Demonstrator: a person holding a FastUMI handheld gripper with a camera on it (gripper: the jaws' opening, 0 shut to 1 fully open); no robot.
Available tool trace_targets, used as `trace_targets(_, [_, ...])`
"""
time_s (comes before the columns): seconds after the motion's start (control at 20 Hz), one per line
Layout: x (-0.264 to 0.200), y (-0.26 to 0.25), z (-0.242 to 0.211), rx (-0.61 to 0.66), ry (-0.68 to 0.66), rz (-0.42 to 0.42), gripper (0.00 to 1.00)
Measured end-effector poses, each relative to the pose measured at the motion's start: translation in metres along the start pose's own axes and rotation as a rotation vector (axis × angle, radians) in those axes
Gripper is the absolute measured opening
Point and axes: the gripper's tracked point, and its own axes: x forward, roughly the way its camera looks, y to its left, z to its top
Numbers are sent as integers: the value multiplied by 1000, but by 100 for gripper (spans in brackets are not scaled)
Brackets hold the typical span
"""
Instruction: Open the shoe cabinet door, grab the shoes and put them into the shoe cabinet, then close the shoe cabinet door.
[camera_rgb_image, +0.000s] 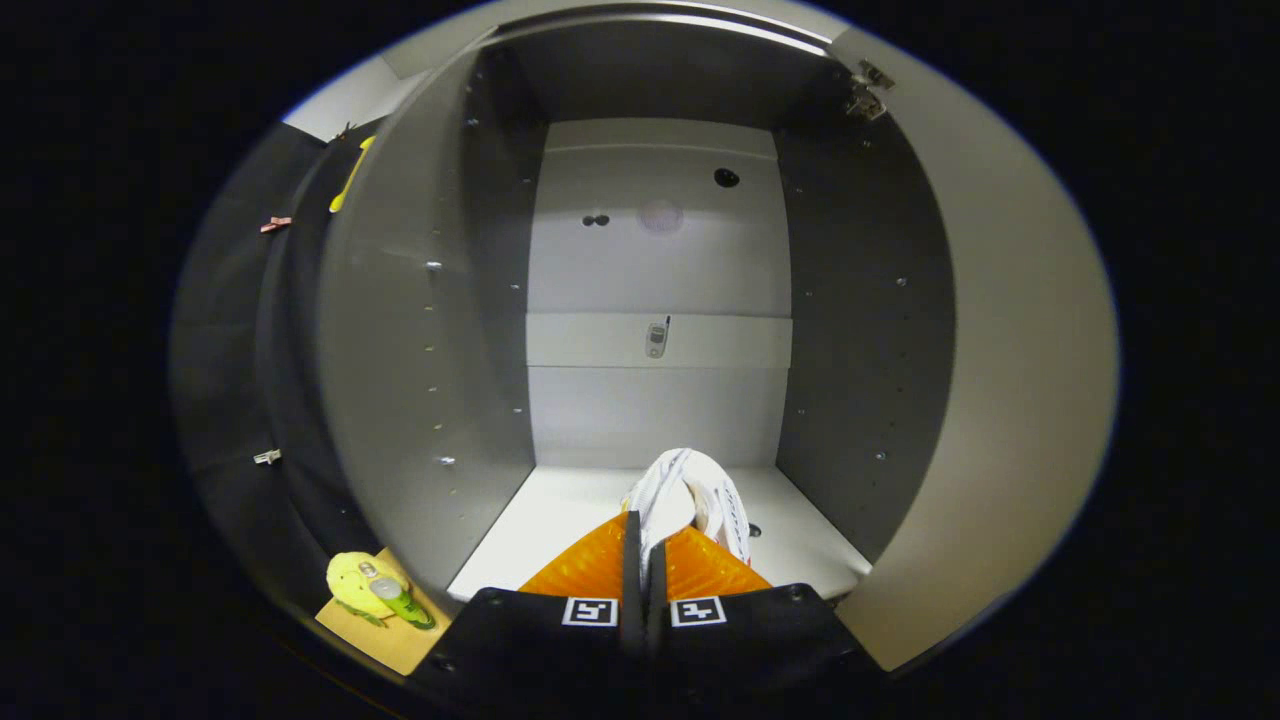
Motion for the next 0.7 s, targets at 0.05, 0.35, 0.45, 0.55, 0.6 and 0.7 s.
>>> trace_targets(0.05, [17, -4, -1, -8, 2, 0, 4])
trace_targets(0.35, [85, -5, -7, -19, -2, 29, 5])
trace_targets(0.45, [97, -1, -13, -19, 8, 43, 4])
trace_targets(0.55, [109, 2, -22, -7, 33, 53, 4])
trace_targets(0.6, [114, 3, -26, 0, 42, 59, 4])
trace_targets(0.7, [119, 5, -28, -3, 33, 67, 4])
